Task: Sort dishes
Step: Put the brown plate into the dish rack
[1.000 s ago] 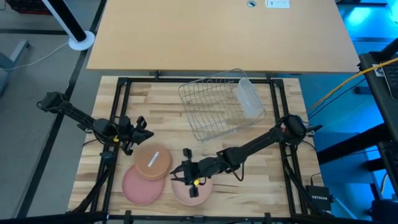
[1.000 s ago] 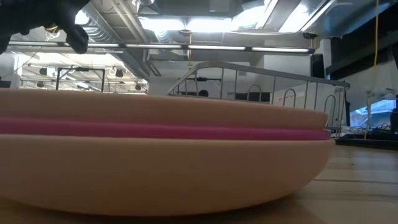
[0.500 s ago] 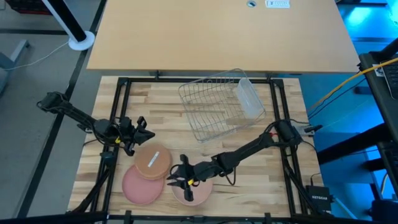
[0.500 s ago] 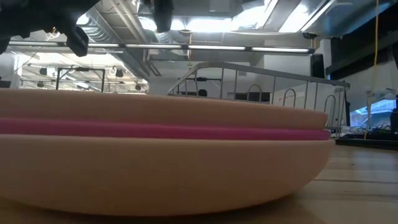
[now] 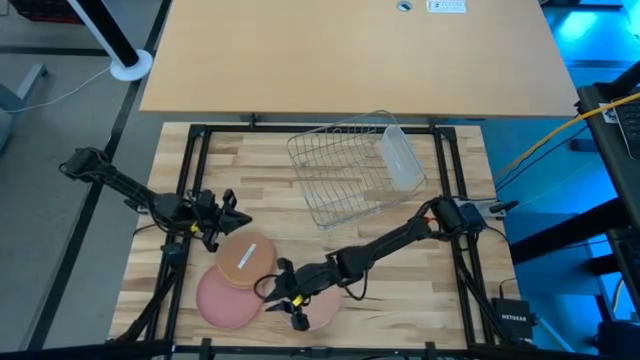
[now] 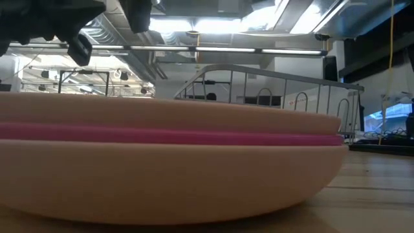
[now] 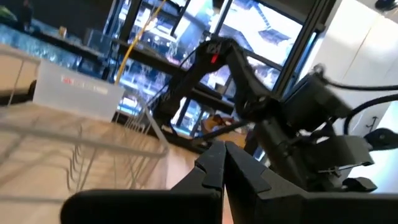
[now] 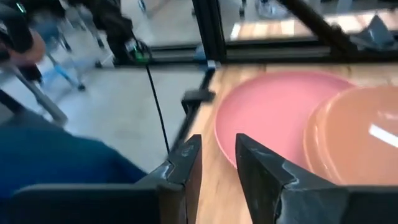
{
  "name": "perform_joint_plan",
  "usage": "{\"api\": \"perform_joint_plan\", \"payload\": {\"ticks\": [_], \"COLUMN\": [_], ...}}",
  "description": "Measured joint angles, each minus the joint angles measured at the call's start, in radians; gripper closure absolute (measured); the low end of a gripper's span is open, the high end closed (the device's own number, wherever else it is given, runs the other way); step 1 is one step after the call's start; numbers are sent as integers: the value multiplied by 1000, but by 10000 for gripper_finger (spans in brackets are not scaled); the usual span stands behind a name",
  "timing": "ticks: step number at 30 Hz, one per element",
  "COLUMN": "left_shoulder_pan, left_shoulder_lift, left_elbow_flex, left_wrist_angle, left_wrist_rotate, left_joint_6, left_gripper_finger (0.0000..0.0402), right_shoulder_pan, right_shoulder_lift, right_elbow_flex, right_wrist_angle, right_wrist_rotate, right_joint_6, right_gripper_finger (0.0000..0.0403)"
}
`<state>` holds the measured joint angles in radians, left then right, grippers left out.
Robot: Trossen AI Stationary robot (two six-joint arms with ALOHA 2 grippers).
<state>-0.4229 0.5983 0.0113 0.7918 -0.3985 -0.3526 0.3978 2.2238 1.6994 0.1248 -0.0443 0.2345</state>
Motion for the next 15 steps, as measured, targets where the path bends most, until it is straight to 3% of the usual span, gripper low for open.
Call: {"api": "perform_joint_plan", "payload": {"ticks": [6,15], "left_shoulder_pan": [0,0], "left_shoulder_lift": [0,1], "left_elbow_flex": [0,0], "left_wrist_angle": [-78,-110], "left_wrist_rotate": [0,45], "left_joint_6": [-52,-117], "left_gripper_finger": [402,402], "right_shoulder_pan": [-44,-94], "right_shoulder_lift": [0,0], "right_elbow_flex": [105,123], "right_wrist_angle": [-350,-486], "right_wrist_rotate": [9,-1], "right_joint_6": [-4,-47], "right_gripper_finger": [300,300]}}
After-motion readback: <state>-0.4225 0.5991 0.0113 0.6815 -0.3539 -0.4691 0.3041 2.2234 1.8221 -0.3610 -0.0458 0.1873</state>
